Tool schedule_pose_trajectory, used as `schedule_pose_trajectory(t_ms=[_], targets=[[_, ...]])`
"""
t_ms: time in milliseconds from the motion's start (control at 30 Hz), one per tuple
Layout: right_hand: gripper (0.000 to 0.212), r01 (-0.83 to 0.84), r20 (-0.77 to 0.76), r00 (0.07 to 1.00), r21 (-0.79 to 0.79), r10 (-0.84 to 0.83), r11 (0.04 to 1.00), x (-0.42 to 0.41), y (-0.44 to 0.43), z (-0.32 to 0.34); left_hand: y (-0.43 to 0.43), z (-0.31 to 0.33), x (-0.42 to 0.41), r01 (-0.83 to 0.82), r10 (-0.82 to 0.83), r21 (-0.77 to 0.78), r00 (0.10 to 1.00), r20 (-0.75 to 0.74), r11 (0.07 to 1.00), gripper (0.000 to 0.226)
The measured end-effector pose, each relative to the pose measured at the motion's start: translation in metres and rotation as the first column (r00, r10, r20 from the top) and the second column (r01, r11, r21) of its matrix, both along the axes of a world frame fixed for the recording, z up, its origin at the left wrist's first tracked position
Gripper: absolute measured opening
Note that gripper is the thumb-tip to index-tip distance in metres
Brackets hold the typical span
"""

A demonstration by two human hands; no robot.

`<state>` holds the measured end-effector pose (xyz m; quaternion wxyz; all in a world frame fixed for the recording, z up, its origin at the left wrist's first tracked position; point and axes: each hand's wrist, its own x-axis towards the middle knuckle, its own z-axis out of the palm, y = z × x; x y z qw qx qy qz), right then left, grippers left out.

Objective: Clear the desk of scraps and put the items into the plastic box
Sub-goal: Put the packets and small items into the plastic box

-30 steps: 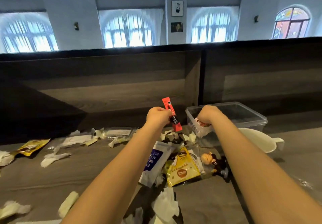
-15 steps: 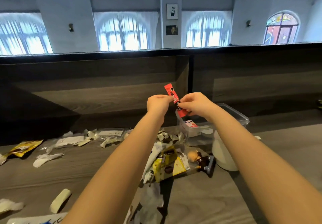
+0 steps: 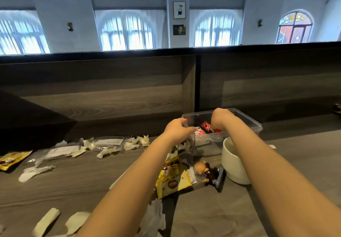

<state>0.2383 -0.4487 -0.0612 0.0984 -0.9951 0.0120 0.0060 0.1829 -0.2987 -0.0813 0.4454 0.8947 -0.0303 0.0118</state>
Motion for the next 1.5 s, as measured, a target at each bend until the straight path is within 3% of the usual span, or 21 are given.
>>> schedule_pose_trajectory(t_ms=[100,167,333,600,700,767,867,967,1100,1267,1500], targets=[[0.017,-0.072,-0.164,0.985,-0.087,0.057,0.994,-0.001,-0.001,-0.004,0.005,-0.001,0.000,0.008,-0.008,-0.018,1.000,-0.003,1.000,0.056],[0.012,-0.096,-0.171,0.982,-0.072,0.083,0.993,-0.004,-0.003,-0.004,0.010,0.000,-0.001,0.012,-0.012,-0.027,1.000,-0.010,1.000,0.054],[0.026,-0.161,-0.015,0.986,0.083,0.163,0.983,-0.015,0.007,0.007,0.029,0.012,-0.014,-0.020,0.020,0.058,1.000,0.002,0.998,0.049],[0.018,-0.271,0.296,0.930,0.150,0.219,0.951,-0.078,0.039,0.015,0.081,0.019,-0.052,-0.148,0.176,0.302,0.982,-0.068,0.942,0.042],[0.020,-0.345,0.228,0.919,0.075,0.321,0.936,-0.104,0.043,0.010,0.095,0.005,-0.071,-0.137,0.215,0.392,0.963,-0.161,0.910,0.043],[0.025,-0.378,0.097,0.918,-0.080,0.385,0.922,-0.117,0.043,0.005,0.099,-0.005,-0.080,-0.102,0.227,0.457,0.947,-0.227,0.883,0.047],[0.027,-0.417,-0.156,0.908,-0.248,0.389,0.874,-0.130,0.042,-0.003,0.101,-0.015,-0.090,-0.131,0.257,0.403,0.926,-0.277,0.906,0.054],[0.029,-0.418,-0.237,0.903,-0.297,0.357,0.859,-0.132,0.041,-0.007,0.099,-0.015,-0.095,-0.147,0.269,0.376,0.917,-0.295,0.915,0.057],[0.037,-0.414,-0.259,0.902,-0.292,0.345,0.862,-0.131,0.044,-0.009,0.094,-0.019,-0.100,-0.165,0.272,0.353,0.921,-0.279,0.921,0.077],[0.040,-0.392,-0.257,0.907,-0.229,0.333,0.891,-0.134,0.044,-0.012,0.095,-0.022,-0.101,-0.283,0.363,0.309,0.900,-0.242,0.908,0.070],[0.036,-0.403,-0.132,0.913,-0.158,0.385,0.901,-0.132,0.043,-0.007,0.096,-0.016,-0.105,-0.369,0.371,0.055,0.899,-0.234,0.928,0.058]])
